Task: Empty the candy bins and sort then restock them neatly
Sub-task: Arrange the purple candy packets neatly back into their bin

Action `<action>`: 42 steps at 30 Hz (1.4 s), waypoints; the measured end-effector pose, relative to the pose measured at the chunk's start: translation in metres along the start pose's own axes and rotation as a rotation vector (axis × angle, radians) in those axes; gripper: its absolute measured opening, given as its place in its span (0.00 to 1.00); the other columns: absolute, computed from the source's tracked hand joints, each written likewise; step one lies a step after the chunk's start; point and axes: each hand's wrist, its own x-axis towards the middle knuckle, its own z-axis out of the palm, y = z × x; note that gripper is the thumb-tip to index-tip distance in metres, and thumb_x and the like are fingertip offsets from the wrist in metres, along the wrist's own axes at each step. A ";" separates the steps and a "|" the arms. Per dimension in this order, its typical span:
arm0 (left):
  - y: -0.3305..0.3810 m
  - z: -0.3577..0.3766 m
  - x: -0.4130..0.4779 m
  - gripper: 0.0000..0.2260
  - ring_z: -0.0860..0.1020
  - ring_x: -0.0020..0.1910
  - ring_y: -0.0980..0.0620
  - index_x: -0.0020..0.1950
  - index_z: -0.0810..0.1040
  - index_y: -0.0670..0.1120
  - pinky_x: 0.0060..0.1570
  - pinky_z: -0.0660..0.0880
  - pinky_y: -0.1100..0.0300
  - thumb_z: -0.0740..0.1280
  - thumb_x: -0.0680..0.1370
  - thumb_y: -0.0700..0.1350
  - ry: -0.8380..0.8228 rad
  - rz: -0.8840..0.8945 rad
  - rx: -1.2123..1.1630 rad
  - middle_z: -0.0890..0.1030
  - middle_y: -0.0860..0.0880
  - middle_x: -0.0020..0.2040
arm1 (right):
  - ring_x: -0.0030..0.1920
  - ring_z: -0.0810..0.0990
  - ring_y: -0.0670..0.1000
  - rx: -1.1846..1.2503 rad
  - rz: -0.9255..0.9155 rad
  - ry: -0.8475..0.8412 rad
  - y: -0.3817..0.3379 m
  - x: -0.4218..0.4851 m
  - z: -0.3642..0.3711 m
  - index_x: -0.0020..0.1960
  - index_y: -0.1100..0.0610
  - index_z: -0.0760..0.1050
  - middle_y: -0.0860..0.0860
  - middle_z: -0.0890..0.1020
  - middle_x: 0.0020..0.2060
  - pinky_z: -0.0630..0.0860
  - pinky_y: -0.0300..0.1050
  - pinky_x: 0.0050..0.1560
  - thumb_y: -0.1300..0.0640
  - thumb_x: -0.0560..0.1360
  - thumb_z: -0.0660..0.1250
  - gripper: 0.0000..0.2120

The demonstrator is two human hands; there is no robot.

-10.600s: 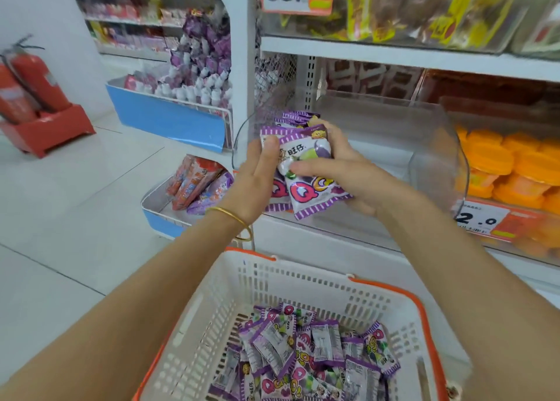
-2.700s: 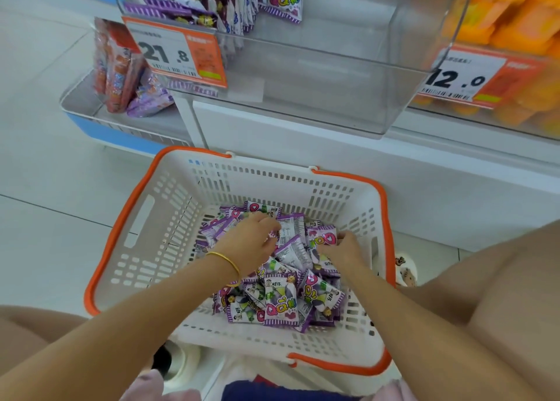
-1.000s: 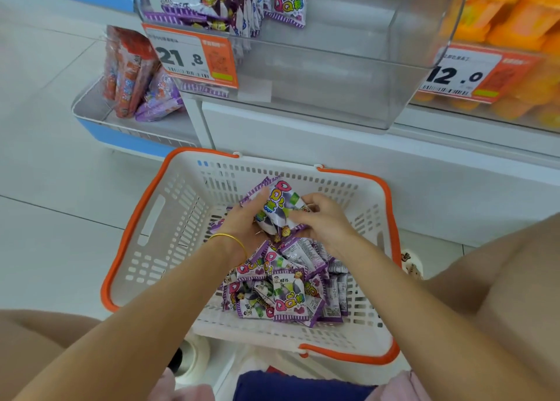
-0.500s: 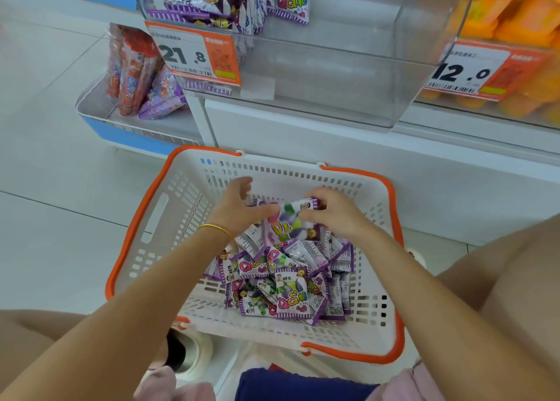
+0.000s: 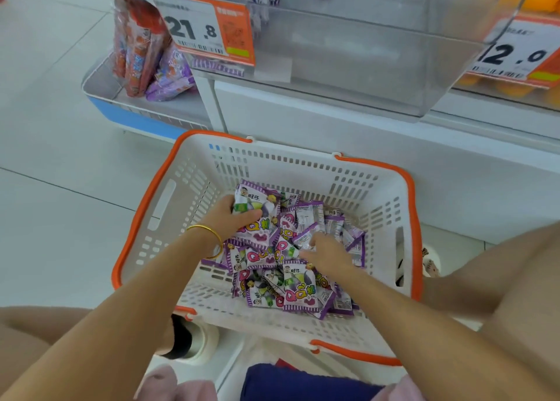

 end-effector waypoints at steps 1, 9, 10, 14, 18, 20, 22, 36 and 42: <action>-0.004 -0.002 0.001 0.07 0.74 0.42 0.49 0.47 0.71 0.49 0.40 0.70 0.62 0.69 0.76 0.48 0.028 -0.013 -0.029 0.76 0.47 0.43 | 0.48 0.73 0.53 -0.040 0.036 -0.040 0.003 0.001 0.014 0.61 0.61 0.68 0.55 0.74 0.51 0.74 0.50 0.50 0.47 0.77 0.65 0.21; -0.016 -0.008 0.001 0.09 0.73 0.37 0.51 0.50 0.73 0.46 0.39 0.71 0.59 0.69 0.76 0.49 0.104 -0.051 -0.137 0.77 0.47 0.41 | 0.60 0.75 0.57 0.123 0.119 -0.037 0.009 -0.001 0.035 0.67 0.63 0.66 0.58 0.75 0.61 0.71 0.52 0.60 0.55 0.75 0.70 0.25; -0.014 -0.009 0.000 0.10 0.76 0.39 0.50 0.52 0.74 0.45 0.44 0.74 0.56 0.69 0.76 0.49 0.116 -0.047 -0.169 0.79 0.45 0.43 | 0.60 0.75 0.57 0.125 0.113 -0.035 0.009 -0.002 0.029 0.66 0.63 0.68 0.59 0.75 0.61 0.72 0.51 0.60 0.55 0.76 0.69 0.23; -0.006 -0.013 -0.003 0.17 0.78 0.41 0.47 0.58 0.74 0.43 0.51 0.75 0.48 0.70 0.75 0.51 0.163 -0.038 -0.181 0.81 0.43 0.47 | 0.36 0.72 0.50 0.180 0.064 -0.005 0.014 -0.001 -0.014 0.40 0.57 0.68 0.53 0.73 0.38 0.67 0.44 0.38 0.58 0.75 0.68 0.09; 0.025 -0.017 -0.016 0.08 0.71 0.36 0.50 0.50 0.74 0.44 0.39 0.69 0.59 0.68 0.77 0.47 0.176 0.032 -0.146 0.76 0.44 0.41 | 0.35 0.72 0.49 0.186 -0.056 -0.001 -0.001 -0.011 -0.075 0.42 0.59 0.71 0.50 0.73 0.34 0.65 0.41 0.34 0.58 0.75 0.69 0.08; 0.042 -0.022 -0.023 0.07 0.69 0.34 0.51 0.49 0.73 0.44 0.36 0.67 0.62 0.67 0.77 0.46 0.188 0.072 -0.109 0.74 0.46 0.40 | 0.36 0.75 0.47 0.245 -0.117 -0.014 -0.012 -0.023 -0.104 0.46 0.59 0.74 0.50 0.76 0.36 0.70 0.38 0.36 0.59 0.74 0.70 0.05; 0.056 -0.028 -0.029 0.08 0.68 0.34 0.52 0.49 0.72 0.43 0.34 0.66 0.62 0.67 0.77 0.46 0.195 0.108 -0.078 0.73 0.45 0.40 | 0.40 0.79 0.49 0.401 -0.154 -0.076 -0.024 -0.038 -0.133 0.51 0.63 0.76 0.53 0.80 0.41 0.75 0.41 0.43 0.61 0.75 0.69 0.07; 0.085 -0.035 -0.059 0.25 0.79 0.56 0.40 0.66 0.69 0.47 0.44 0.80 0.40 0.67 0.74 0.58 0.012 0.009 -0.446 0.76 0.42 0.62 | 0.35 0.83 0.49 0.842 -0.416 -0.297 -0.078 -0.098 -0.213 0.48 0.62 0.77 0.56 0.84 0.39 0.80 0.39 0.37 0.66 0.73 0.64 0.05; 0.093 -0.026 -0.064 0.37 0.77 0.60 0.41 0.67 0.71 0.49 0.56 0.76 0.42 0.60 0.67 0.72 -0.118 -0.027 -0.440 0.76 0.42 0.64 | 0.36 0.83 0.46 0.794 -0.490 -0.040 -0.093 -0.087 -0.194 0.50 0.60 0.76 0.56 0.83 0.42 0.79 0.38 0.41 0.69 0.75 0.65 0.07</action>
